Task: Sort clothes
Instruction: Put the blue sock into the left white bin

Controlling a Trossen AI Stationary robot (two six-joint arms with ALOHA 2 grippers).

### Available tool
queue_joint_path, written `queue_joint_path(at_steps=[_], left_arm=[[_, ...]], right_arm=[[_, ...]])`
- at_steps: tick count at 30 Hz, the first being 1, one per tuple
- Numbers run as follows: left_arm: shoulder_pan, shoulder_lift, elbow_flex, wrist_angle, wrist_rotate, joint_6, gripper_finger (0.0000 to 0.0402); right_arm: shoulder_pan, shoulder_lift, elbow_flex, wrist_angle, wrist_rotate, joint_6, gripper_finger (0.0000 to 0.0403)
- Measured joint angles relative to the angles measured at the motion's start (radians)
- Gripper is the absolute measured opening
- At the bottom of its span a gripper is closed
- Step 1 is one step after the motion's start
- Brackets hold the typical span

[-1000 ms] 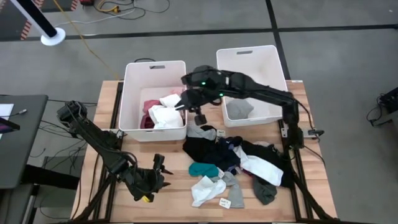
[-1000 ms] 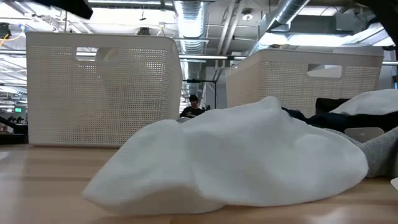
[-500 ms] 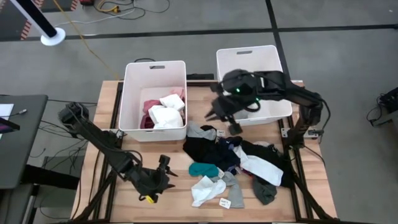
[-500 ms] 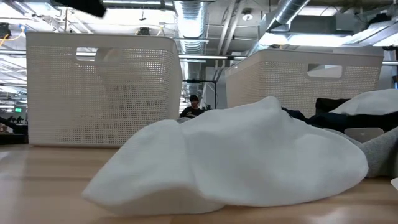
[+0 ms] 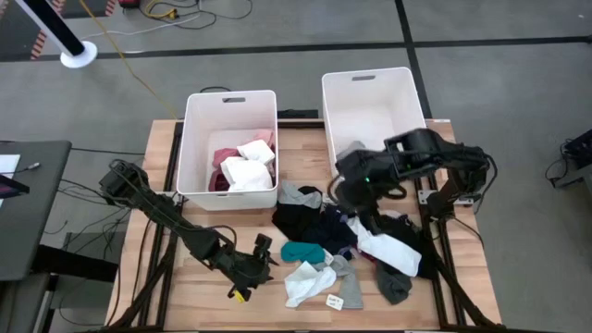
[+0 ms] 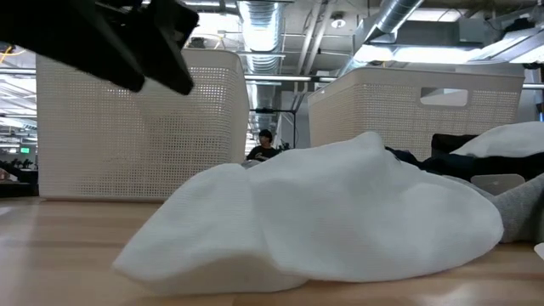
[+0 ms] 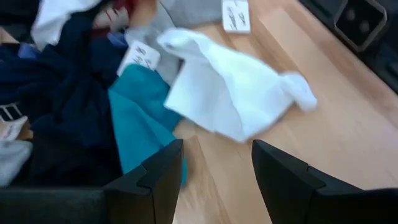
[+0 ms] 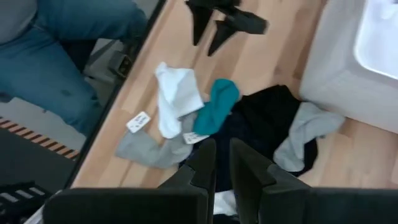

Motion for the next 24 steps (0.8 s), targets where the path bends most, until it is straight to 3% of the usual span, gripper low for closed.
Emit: queue_joint_path(at_steps=[17, 24], left_arm=[[0.077, -0.001, 0.0, 0.075, 0.096, 0.045, 0.0185], [0.093, -0.001, 0.0, 0.083, 0.123, 0.057, 0.0185]], right_arm=[[0.186, -0.039, 0.001, 0.0, 0.016, 0.115, 0.0063], [0.266, -0.101, 0.001, -0.001, 0.118, 0.167, 0.0063]])
